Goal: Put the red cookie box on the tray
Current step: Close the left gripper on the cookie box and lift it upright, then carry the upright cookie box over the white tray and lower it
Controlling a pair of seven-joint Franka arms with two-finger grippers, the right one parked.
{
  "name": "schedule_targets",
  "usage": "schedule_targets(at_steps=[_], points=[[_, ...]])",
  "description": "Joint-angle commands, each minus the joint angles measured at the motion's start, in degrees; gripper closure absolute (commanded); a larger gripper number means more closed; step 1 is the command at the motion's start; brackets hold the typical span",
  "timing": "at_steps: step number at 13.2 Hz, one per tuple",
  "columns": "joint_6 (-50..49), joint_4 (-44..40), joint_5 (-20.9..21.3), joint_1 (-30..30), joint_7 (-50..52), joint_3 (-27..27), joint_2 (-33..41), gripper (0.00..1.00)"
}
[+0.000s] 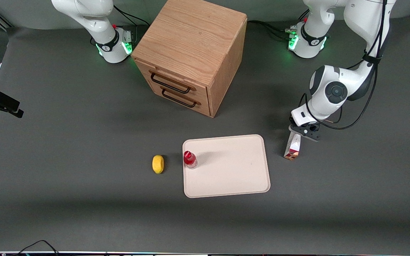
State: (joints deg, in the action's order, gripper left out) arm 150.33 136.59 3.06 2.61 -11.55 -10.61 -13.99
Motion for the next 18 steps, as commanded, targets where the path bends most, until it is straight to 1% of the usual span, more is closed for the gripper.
schedule_targets(at_steps=[1, 5, 7, 10, 11, 13, 14, 16, 17, 18], points=[[-6.5, -5.2, 0.3, -0.1, -2.0, -0.1, 1.0, 1.00], [-26.7, -18.1, 0.2, 0.2, -1.8, -0.6, 3.4, 1.00], [-34.2, -23.8, -0.4, 0.4, -1.3, -0.8, 4.7, 1.00], [-47.7, -35.1, -0.9, 0.4, 0.8, -2.7, 4.2, 1.00], [-50.6, -37.4, -0.9, 0.4, 0.9, -2.8, 4.4, 1.00], [-54.0, -40.5, -1.0, 0.3, 0.9, -3.0, 4.7, 1.00], [-54.7, -41.3, -1.6, 0.3, 0.9, -3.0, 4.6, 1.00], [-54.2, -41.3, -4.4, 0.5, 2.7, -3.0, 4.4, 1.00], [-53.9, -41.5, -5.6, 0.6, 6.6, -3.6, 4.1, 1.00], [-53.0, -41.7, -5.9, 0.5, 11.8, -5.8, 3.5, 1.00]])
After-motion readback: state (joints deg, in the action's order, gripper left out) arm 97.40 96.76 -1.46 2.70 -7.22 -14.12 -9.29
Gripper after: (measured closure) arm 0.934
